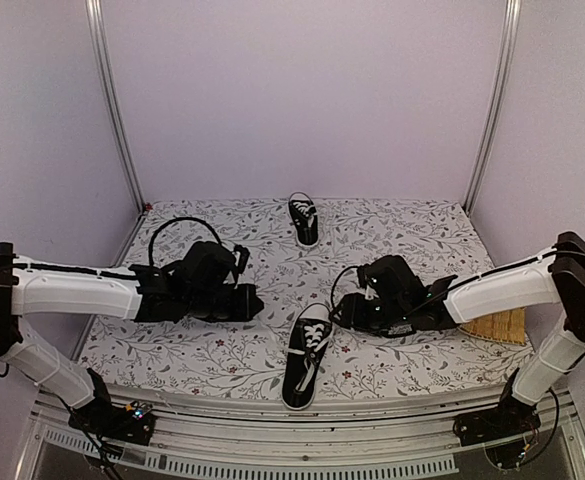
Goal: Tie the shoes
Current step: Pick up the shoelace from the center of the board.
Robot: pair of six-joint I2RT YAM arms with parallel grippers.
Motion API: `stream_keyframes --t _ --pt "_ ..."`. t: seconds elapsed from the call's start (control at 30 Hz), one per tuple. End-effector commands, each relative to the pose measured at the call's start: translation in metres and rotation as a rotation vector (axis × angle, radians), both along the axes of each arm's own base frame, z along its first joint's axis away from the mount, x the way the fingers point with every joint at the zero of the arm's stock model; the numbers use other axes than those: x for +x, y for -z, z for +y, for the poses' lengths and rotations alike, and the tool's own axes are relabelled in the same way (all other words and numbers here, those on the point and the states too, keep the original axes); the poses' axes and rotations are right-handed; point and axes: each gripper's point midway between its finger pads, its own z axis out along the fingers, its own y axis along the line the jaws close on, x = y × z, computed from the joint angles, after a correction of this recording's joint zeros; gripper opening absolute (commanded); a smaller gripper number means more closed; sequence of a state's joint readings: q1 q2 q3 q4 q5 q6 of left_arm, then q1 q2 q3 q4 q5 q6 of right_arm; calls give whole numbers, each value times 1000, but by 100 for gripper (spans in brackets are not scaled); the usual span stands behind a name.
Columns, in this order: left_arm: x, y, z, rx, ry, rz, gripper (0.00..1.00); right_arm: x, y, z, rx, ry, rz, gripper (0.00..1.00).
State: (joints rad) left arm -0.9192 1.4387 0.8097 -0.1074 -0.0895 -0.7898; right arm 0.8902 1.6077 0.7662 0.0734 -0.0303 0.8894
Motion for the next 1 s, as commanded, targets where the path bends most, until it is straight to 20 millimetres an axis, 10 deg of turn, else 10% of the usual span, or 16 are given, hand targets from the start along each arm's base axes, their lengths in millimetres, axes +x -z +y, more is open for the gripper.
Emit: stream_keyframes --t 0.0,0.17,0.3,0.67,0.83,0.97 --pt "3 -11 -4 -44 23 -35 0 0 29 -4 -87 46 89 53" --pt "3 -14 -5 -47 28 -44 0 2 38 4 -86 35 109 42" --pt "4 -14 -2 -42 19 -48 0 6 26 10 -64 15 77 4" --pt "6 -21 -1 -53 5 -70 0 -1 -113 24 31 -182 -415 2" --pt "6 -21 -1 -54 7 -71 0 -31 -128 31 48 -297 -512 2" --pt "5 -21 -2 -60 16 -71 0 -40 -102 21 10 -292 -466 2"
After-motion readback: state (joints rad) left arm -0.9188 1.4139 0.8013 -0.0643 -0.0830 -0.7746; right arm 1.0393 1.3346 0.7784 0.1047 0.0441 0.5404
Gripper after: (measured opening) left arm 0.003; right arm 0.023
